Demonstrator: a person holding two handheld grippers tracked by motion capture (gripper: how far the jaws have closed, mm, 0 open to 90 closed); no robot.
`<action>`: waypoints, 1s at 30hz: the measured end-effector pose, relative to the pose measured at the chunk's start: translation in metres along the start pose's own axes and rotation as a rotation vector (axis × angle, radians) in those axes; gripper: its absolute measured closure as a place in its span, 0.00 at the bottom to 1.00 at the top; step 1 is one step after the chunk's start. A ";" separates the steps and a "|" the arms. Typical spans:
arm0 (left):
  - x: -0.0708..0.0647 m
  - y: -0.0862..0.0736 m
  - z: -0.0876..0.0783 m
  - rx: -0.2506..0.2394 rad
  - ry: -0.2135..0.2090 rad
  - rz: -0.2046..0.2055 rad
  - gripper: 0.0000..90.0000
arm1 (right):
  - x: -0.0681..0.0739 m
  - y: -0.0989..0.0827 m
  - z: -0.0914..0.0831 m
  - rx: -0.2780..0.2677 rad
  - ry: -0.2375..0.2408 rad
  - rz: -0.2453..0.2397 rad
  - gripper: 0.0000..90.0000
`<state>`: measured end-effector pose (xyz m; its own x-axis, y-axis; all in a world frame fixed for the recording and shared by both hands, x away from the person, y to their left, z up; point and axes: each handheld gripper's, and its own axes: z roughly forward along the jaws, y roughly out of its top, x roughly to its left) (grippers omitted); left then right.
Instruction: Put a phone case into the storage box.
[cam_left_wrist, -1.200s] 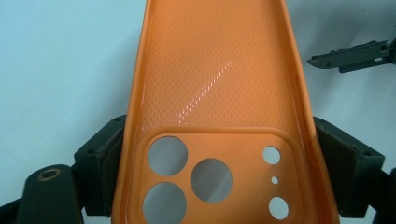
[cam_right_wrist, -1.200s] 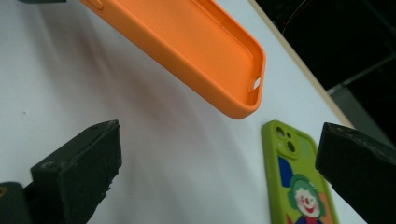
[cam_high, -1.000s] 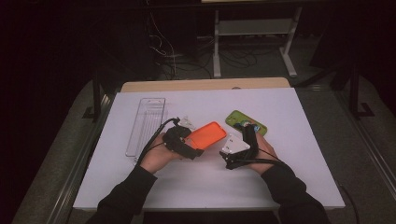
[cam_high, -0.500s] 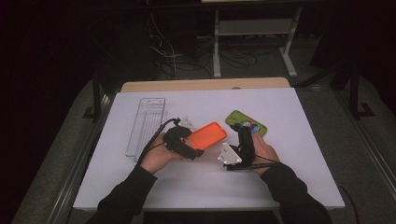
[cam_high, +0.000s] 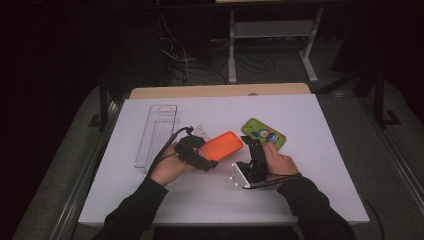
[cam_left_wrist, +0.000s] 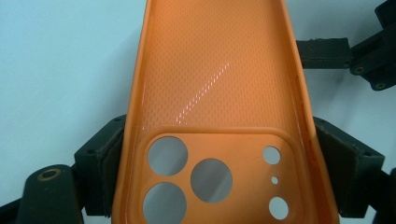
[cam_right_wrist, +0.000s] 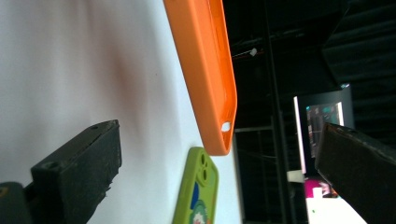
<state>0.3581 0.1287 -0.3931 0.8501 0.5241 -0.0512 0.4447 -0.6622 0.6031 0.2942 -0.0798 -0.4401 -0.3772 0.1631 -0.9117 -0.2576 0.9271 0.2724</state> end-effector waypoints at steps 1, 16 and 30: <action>0.000 0.000 0.000 -0.003 -0.002 -0.003 0.18 | -0.001 0.000 0.001 -0.013 -0.007 -0.056 0.00; -0.007 0.010 0.003 -0.009 -0.033 0.027 0.18 | 0.012 0.004 0.001 -0.035 -0.111 -0.167 0.20; -0.012 0.011 0.002 -0.008 -0.043 0.052 0.18 | 0.020 0.009 0.002 -0.039 -0.158 -0.180 0.57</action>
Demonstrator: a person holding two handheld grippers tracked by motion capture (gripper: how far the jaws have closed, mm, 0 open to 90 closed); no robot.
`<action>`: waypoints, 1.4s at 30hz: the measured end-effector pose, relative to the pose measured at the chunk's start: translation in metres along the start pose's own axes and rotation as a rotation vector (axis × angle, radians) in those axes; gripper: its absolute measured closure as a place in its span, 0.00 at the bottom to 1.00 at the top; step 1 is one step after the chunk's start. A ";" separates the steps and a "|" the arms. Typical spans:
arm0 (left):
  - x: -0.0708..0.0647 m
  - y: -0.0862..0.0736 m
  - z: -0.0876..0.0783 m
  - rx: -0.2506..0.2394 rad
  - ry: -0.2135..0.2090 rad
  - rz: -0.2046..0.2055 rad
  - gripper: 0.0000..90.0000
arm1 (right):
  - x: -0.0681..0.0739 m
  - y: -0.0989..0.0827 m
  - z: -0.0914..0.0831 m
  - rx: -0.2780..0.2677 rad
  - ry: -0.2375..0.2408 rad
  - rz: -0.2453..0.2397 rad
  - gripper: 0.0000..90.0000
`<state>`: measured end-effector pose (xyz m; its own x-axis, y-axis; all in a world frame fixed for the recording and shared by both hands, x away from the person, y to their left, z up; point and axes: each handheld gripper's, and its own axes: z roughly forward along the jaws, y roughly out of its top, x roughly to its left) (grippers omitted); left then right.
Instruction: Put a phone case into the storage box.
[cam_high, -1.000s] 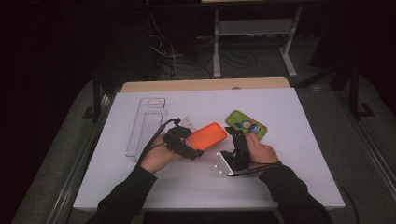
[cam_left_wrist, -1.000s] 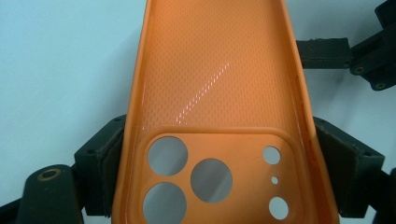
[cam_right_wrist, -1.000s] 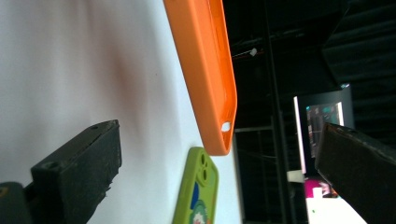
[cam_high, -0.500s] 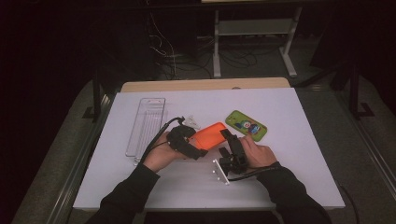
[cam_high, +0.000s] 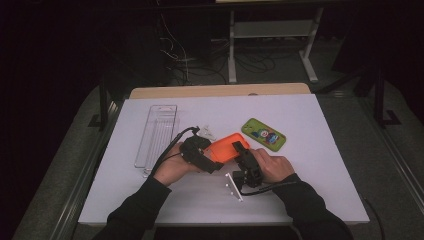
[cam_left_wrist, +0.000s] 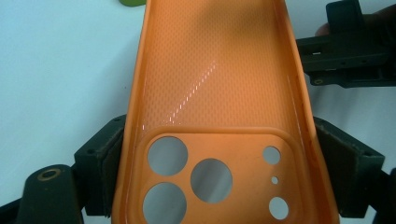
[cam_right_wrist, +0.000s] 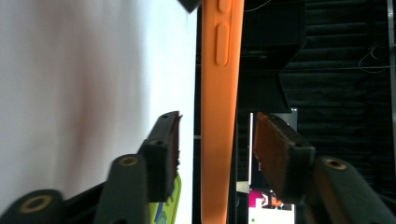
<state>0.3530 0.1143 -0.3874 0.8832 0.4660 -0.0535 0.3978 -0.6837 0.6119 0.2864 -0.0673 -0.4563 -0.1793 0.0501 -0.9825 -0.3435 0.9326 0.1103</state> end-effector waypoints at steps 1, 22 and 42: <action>0.000 0.000 0.000 0.001 0.001 0.005 0.18 | -0.001 0.000 0.000 -0.006 0.003 -0.012 0.59; 0.001 -0.001 0.001 -0.003 0.002 0.001 0.17 | -0.002 0.006 -0.004 -0.016 0.036 -0.041 0.86; 0.009 -0.009 -0.017 -0.057 -0.029 0.008 0.00 | -0.010 0.000 -0.004 0.020 0.056 -0.012 0.87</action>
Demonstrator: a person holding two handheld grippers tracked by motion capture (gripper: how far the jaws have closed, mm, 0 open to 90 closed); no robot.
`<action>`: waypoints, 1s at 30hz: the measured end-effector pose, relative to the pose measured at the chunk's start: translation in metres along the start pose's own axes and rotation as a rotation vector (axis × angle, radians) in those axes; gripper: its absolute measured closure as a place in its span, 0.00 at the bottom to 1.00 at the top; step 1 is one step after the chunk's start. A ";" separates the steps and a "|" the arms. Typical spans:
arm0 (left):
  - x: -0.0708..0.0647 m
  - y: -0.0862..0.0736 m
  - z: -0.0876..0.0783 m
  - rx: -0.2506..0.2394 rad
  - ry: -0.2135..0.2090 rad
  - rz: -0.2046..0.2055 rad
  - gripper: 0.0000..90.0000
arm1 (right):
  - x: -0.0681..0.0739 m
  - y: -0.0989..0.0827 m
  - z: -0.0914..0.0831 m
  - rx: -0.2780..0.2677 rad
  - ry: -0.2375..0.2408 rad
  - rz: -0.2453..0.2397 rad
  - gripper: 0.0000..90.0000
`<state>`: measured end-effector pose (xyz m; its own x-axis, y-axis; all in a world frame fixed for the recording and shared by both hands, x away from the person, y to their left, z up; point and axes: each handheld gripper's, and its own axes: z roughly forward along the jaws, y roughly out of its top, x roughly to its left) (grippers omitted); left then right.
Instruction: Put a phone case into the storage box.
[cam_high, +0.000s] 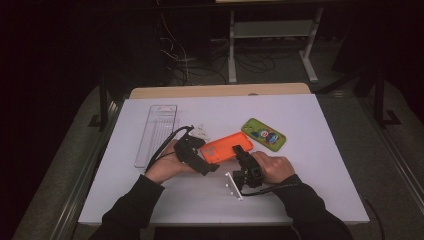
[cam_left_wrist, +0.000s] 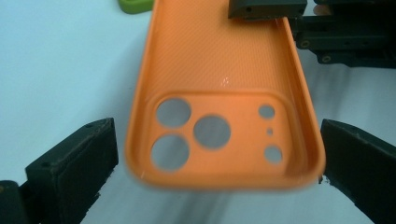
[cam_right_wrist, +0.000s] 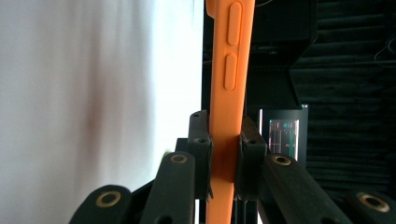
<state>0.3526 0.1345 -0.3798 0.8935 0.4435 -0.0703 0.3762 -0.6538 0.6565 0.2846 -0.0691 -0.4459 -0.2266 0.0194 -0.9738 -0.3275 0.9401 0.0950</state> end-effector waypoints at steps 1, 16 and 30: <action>0.001 -0.001 -0.003 0.001 -0.002 0.003 0.00 | -0.001 -0.001 0.000 0.004 0.001 0.009 0.87; 0.014 -0.012 -0.015 -0.010 0.040 -0.018 0.00 | -0.012 -0.011 0.006 0.009 0.065 0.140 0.87; 0.016 -0.012 -0.013 -0.001 0.040 -0.040 0.00 | -0.023 -0.017 0.006 0.021 0.161 0.326 0.87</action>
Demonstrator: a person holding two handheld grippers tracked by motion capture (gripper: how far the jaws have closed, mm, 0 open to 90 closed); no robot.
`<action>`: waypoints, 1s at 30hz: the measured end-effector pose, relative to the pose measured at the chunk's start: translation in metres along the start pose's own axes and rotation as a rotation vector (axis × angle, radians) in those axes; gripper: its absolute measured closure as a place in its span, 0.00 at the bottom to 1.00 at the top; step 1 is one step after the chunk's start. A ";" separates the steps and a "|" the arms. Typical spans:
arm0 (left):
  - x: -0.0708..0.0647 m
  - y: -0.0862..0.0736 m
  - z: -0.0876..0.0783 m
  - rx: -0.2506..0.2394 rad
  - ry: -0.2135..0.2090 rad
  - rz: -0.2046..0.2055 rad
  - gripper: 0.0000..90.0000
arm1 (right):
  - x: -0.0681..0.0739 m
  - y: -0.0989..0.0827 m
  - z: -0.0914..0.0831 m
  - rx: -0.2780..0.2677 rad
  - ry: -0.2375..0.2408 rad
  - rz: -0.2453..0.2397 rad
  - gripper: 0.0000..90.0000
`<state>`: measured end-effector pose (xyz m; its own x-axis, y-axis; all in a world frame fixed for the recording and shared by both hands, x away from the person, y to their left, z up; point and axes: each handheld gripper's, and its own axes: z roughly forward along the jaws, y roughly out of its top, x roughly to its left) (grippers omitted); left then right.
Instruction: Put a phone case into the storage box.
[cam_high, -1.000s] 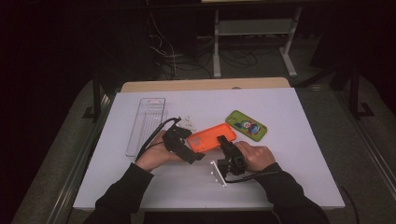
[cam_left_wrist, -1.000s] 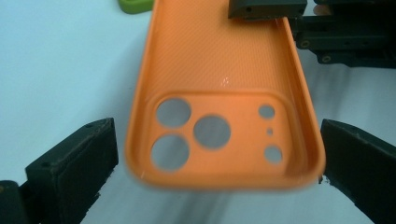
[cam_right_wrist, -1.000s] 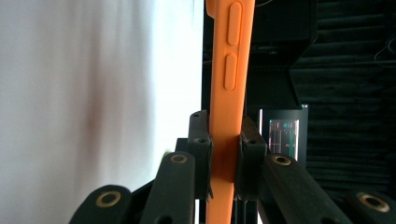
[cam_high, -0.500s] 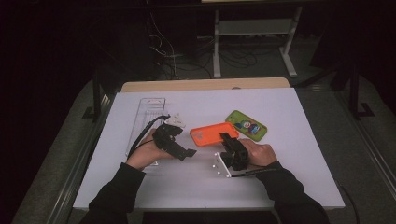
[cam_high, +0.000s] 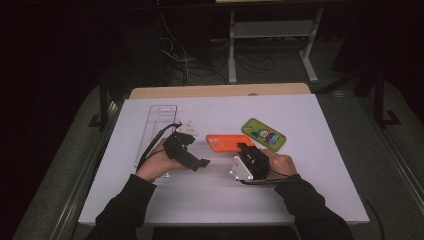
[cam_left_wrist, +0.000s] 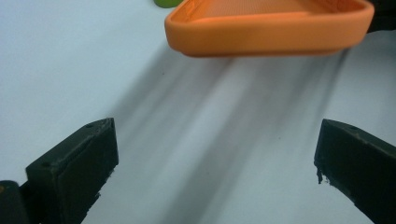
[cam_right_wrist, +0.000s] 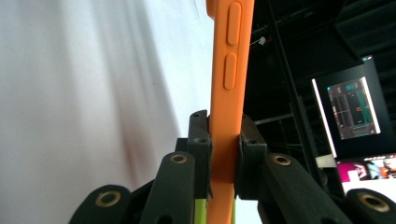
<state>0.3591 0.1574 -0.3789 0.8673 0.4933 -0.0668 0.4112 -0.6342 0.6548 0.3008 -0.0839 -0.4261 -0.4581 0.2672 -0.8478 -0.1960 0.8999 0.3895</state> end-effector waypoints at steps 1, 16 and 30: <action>0.000 0.000 0.000 0.004 0.002 0.004 0.00 | -0.001 0.000 -0.001 0.003 0.009 0.025 0.87; 0.000 0.001 0.000 -0.001 0.012 0.025 0.00 | -0.014 -0.003 0.002 0.004 0.148 0.332 0.87; 0.001 0.001 0.000 -0.011 0.012 -0.002 0.00 | -0.030 -0.014 0.007 -0.003 0.317 0.663 0.87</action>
<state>0.3605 0.1573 -0.3786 0.8627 0.5022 -0.0592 0.4101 -0.6262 0.6631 0.3238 -0.1024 -0.4088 -0.7098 0.6423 -0.2893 0.2072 0.5829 0.7857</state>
